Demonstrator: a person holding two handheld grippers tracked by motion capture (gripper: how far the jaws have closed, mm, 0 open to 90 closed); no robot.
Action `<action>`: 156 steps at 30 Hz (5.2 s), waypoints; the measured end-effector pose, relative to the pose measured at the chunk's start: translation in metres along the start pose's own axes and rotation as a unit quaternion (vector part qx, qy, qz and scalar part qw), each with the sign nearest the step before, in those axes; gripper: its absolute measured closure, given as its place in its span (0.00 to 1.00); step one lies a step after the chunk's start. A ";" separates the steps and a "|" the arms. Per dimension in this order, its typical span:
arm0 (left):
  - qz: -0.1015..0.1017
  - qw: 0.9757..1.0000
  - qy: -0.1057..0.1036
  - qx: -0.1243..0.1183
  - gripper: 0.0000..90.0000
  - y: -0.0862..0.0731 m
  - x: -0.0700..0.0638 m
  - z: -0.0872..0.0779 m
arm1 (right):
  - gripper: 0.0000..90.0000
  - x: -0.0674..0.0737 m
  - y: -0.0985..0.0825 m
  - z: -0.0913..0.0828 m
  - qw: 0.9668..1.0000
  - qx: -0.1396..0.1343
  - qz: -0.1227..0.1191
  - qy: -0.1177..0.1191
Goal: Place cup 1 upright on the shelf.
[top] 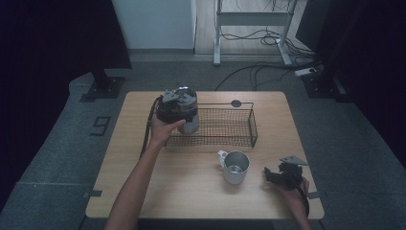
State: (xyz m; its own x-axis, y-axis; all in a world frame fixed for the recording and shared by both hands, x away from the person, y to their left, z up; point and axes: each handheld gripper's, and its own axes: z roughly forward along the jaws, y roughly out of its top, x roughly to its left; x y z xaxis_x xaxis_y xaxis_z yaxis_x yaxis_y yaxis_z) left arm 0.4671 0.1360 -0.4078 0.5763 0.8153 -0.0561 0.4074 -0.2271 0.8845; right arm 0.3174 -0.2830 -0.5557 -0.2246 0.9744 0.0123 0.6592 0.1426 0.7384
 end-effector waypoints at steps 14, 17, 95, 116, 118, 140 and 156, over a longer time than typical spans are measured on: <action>-0.005 1.000 0.001 0.025 0.05 -0.015 0.001 0.017 | 0.13 0.000 0.000 0.000 1.000 0.000 0.000 0.000; -0.007 1.000 0.001 0.026 0.05 -0.017 0.001 0.020 | 0.13 0.000 0.000 0.000 1.000 0.000 0.000 0.000; -0.015 1.000 0.022 -0.001 0.00 -0.054 -0.005 0.005 | 0.14 0.000 0.000 0.000 1.000 0.000 0.001 -0.001; 0.004 1.000 0.004 -0.015 0.03 -0.064 -0.018 -0.029 | 0.14 0.000 0.000 0.000 1.000 0.000 0.001 -0.001; 0.001 1.000 -0.003 -0.016 0.03 -0.066 -0.020 -0.033 | 0.14 0.000 0.000 0.000 1.000 0.000 0.001 -0.001; -0.030 0.999 -0.013 0.014 0.08 -0.126 -0.020 -0.087 | 0.14 0.000 0.000 0.000 1.000 0.000 0.001 0.000; -0.025 0.998 -0.014 0.049 0.10 -0.172 -0.020 -0.100 | 0.14 0.000 0.000 0.000 1.000 0.000 0.001 0.000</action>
State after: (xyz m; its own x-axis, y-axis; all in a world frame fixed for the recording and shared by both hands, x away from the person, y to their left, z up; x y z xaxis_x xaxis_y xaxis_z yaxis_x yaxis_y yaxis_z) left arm 0.3147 0.2119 -0.5126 0.5720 0.8125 -0.1128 0.5023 -0.2382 0.8312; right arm 0.3173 -0.2828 -0.5556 -0.2225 0.9748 0.0143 0.6599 0.1398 0.7382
